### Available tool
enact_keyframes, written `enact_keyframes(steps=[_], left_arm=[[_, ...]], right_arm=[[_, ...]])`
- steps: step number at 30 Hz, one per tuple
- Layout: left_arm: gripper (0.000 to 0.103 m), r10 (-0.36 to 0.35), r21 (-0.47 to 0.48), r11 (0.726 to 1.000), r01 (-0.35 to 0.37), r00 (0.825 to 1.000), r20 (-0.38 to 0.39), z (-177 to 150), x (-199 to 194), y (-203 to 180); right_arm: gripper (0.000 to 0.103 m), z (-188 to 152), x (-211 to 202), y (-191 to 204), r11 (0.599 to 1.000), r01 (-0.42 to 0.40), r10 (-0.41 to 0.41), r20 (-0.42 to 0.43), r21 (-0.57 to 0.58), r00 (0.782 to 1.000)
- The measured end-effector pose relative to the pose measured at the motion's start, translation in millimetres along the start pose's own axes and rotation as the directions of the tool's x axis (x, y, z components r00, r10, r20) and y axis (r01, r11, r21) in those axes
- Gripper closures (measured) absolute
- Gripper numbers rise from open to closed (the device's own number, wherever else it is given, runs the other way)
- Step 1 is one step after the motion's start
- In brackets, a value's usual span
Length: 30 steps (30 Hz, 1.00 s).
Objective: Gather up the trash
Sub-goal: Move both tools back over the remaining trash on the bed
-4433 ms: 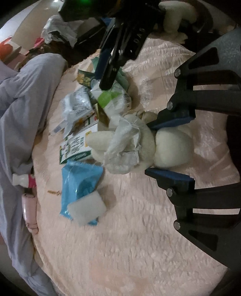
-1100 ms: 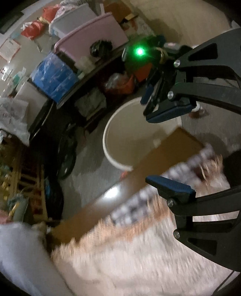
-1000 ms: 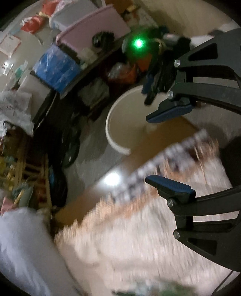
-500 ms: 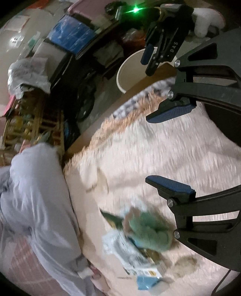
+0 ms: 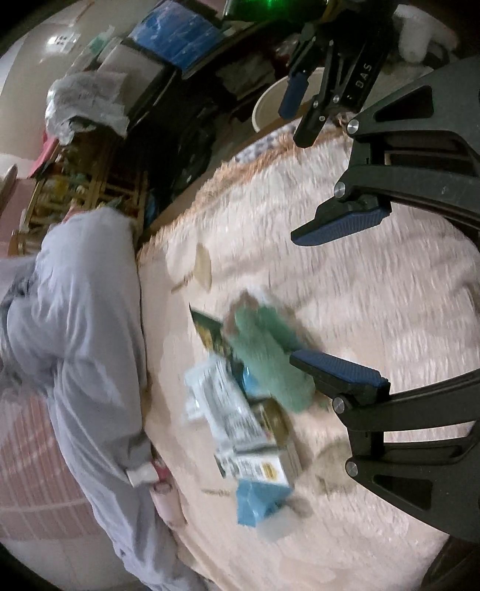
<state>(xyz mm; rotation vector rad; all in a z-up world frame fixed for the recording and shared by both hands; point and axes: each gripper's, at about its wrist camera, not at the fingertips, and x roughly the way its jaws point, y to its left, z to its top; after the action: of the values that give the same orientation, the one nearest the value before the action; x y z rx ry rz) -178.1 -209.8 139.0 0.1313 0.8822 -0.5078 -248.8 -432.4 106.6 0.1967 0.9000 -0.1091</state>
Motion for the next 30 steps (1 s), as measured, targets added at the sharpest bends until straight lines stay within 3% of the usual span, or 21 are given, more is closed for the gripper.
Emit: enact_keyframes(steps=[14, 30], left_arm=[[0.046, 0.104, -0.116, 0.988, -0.101, 0.995, 0.013, -13.8, -25.7, 70.7], [0.046, 0.076, -0.303, 0.949, -0.09, 0.995, -0.057, -41.6, -26.0, 165.2]], right_arm=[[0.043, 10.8, 10.4, 79.2, 0.987, -0.114, 0.114, -0.006, -0.118, 0.994], [0.033, 29.2, 47.4, 134.3, 0.966, -0.2, 0.192, -0.064, -0.166, 0.979]])
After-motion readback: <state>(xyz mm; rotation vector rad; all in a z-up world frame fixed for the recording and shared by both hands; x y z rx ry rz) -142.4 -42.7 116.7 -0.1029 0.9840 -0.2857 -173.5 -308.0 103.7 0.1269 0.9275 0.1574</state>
